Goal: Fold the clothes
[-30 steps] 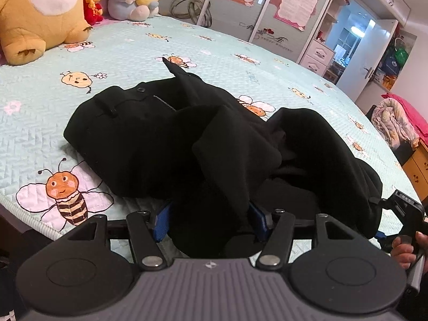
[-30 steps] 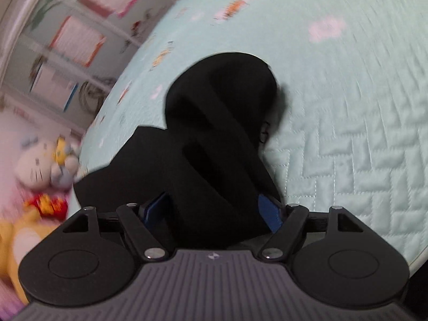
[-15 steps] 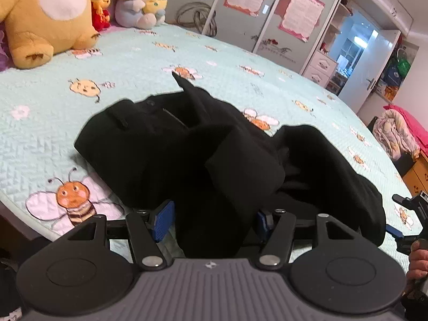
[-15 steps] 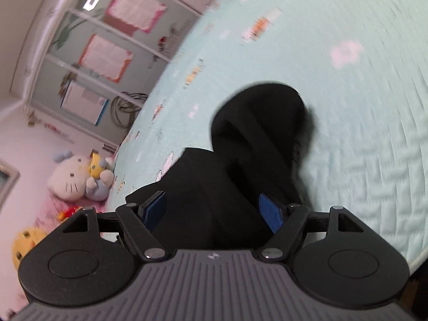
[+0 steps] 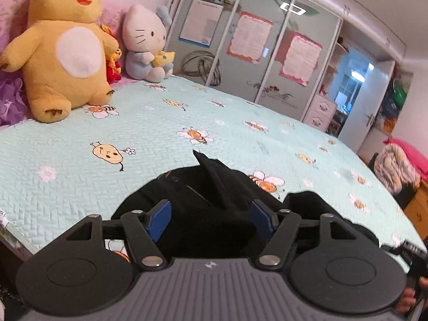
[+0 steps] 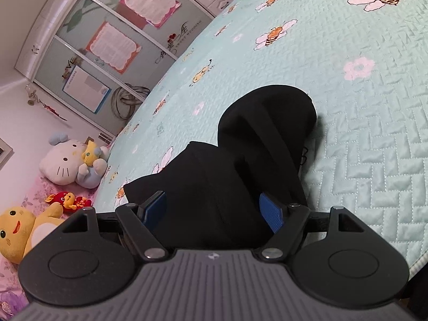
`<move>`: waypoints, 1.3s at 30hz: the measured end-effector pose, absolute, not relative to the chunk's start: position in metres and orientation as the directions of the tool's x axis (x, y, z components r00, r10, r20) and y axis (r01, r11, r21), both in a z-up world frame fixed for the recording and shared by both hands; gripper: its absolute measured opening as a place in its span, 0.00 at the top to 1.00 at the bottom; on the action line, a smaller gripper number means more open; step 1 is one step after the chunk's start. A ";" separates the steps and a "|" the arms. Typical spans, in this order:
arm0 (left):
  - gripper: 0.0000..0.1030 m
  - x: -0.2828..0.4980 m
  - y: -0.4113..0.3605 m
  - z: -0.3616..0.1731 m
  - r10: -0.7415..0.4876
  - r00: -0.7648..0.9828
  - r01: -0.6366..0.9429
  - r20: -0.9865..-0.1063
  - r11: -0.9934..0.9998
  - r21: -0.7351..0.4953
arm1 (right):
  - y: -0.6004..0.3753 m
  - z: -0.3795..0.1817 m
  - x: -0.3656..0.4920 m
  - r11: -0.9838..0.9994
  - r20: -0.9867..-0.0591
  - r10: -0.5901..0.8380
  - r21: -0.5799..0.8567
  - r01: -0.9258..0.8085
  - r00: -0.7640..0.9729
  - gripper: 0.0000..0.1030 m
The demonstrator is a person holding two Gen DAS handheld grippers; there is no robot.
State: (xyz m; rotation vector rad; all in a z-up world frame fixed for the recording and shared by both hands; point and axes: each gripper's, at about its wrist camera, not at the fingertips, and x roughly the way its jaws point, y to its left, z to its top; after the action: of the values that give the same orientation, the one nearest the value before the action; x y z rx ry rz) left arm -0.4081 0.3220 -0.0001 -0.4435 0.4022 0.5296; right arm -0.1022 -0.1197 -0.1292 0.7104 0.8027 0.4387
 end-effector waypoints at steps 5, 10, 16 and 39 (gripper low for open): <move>0.32 -0.384 0.346 -0.008 0.360 0.780 -0.565 -0.511 0.756 -0.330 | -0.115 -0.133 -0.104 0.688 -0.505 0.606 0.721 -0.086 0.614 0.26; 0.31 -0.353 0.382 -0.012 0.365 0.760 -0.584 -0.538 0.746 -0.319 | -0.116 -0.128 -0.107 0.689 -0.498 0.610 0.717 -0.103 0.616 0.26; 0.31 -0.324 0.443 -0.039 0.393 0.669 -0.672 -0.631 0.683 -0.287 | -0.114 -0.113 -0.117 0.704 -0.458 0.606 0.689 -0.170 0.651 0.26; 0.31 -0.330 0.490 -0.109 0.248 0.739 -0.610 -0.626 0.640 -0.467 | 0.311 -0.081 -0.162 0.561 -0.582 0.691 0.055 -0.826 0.430 0.25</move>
State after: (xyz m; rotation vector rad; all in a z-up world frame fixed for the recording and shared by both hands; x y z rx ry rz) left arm -0.3298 0.4897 -0.1091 -0.7213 0.5502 0.5186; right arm -0.1619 0.3109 -0.0808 -0.2534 0.5981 0.9584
